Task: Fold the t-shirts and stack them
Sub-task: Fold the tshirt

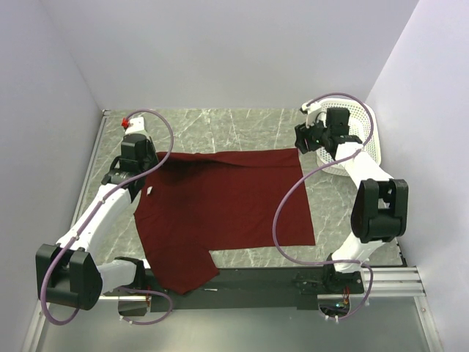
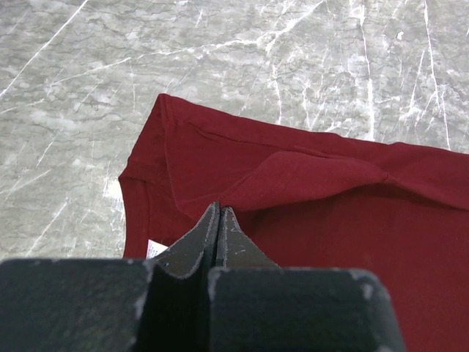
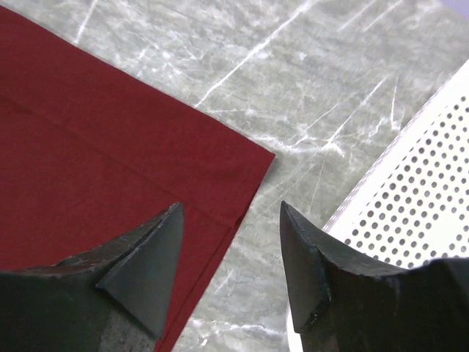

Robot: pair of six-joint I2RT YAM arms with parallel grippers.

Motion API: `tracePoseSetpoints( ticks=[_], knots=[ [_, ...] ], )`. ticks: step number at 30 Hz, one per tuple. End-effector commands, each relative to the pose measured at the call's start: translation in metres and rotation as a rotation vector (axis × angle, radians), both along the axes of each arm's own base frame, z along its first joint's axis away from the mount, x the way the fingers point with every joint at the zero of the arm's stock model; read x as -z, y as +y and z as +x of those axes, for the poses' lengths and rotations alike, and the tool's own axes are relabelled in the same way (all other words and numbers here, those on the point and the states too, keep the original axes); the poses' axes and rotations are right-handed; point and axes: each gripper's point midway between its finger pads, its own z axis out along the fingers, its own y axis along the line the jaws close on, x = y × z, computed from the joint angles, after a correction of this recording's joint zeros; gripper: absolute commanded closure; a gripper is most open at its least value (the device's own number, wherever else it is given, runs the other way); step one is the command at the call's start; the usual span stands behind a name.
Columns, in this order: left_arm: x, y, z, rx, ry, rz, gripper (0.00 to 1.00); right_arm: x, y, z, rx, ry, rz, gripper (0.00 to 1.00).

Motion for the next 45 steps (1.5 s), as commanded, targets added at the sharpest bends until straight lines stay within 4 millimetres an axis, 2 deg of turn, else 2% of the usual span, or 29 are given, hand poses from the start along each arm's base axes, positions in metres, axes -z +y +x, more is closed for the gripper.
tracePoseSetpoints(
  ticks=[1, 8, 28, 42, 44, 45],
  knots=[
    [-0.014, -0.001, 0.0, -0.002, -0.048, -0.012, 1.0, -0.021, 0.001, -0.002, -0.027, -0.06, 0.007, 0.38],
    [-0.009, -0.002, -0.005, 0.008, -0.031, -0.016, 1.0, -0.027, 0.013, -0.009, -0.056, -0.041, 0.072, 0.37],
    [0.007, -0.003, -0.021, 0.012, 0.022, -0.034, 1.0, -0.021, 0.014, -0.011, -0.056, -0.023, 0.085, 0.37],
    [0.011, 0.007, -0.028, -0.024, 0.056, 0.001, 0.99, -0.024, 0.015, -0.012, -0.056, -0.026, 0.088, 0.37],
    [0.011, 0.007, -0.029, -0.022, 0.067, 0.005, 0.92, -0.025, 0.015, -0.013, -0.056, -0.026, 0.088, 0.36],
    [0.012, 0.006, -0.03, -0.019, 0.072, 0.003, 0.85, -0.025, 0.015, -0.013, -0.056, -0.027, 0.088, 0.36]
  ],
)
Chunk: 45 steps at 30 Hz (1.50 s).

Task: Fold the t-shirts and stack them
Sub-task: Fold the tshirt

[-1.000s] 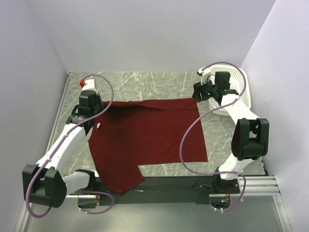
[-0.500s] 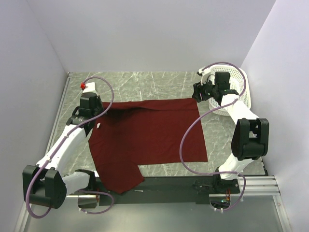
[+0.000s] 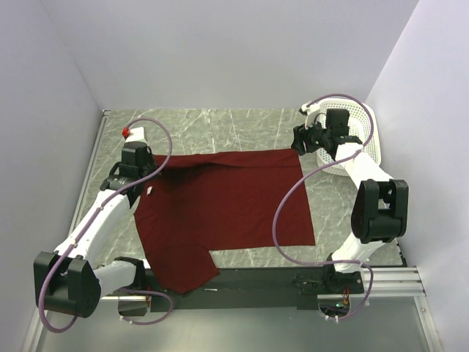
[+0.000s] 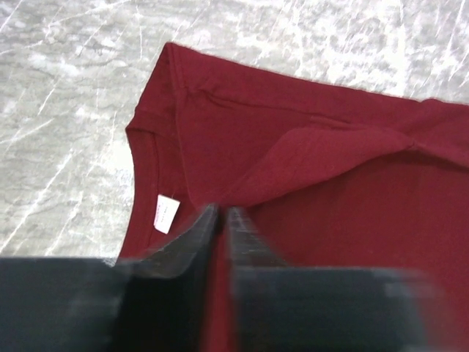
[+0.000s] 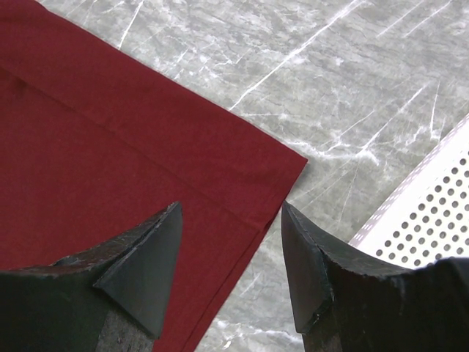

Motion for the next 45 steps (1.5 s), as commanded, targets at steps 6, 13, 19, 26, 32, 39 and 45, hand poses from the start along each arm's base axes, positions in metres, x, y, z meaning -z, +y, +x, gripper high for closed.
tracePoseSetpoints(
  ticks=[6, 13, 19, 26, 32, 39, 45],
  knots=[
    [-0.038, -0.002, -0.017, 0.02, -0.093, -0.038, 0.41, -0.025, -0.001, -0.005, 0.0, -0.057, 0.01, 0.36],
    [-0.043, -0.022, -0.019, 0.137, -0.108, -0.12, 0.24, -0.031, 0.004, -0.009, -0.016, -0.054, 0.039, 0.36],
    [0.023, -0.063, 0.014, 0.309, 0.138, -0.239, 0.34, -0.032, 0.014, -0.022, -0.06, -0.015, 0.084, 0.36],
    [0.073, -0.078, 0.075, 0.347, 0.259, -0.247, 0.43, -0.028, 0.023, -0.037, -0.091, 0.029, 0.132, 0.36],
    [0.102, -0.074, 0.094, 0.338, 0.342, -0.199, 0.48, -0.023, 0.025, -0.038, -0.095, 0.044, 0.144, 0.36],
    [0.114, -0.068, 0.091, 0.332, 0.378, -0.156, 0.47, -0.021, 0.026, -0.037, -0.094, 0.055, 0.152, 0.36],
    [0.117, -0.071, 0.089, 0.347, 0.401, -0.148, 0.52, -0.02, 0.026, -0.037, -0.091, 0.057, 0.151, 0.36]
  ],
)
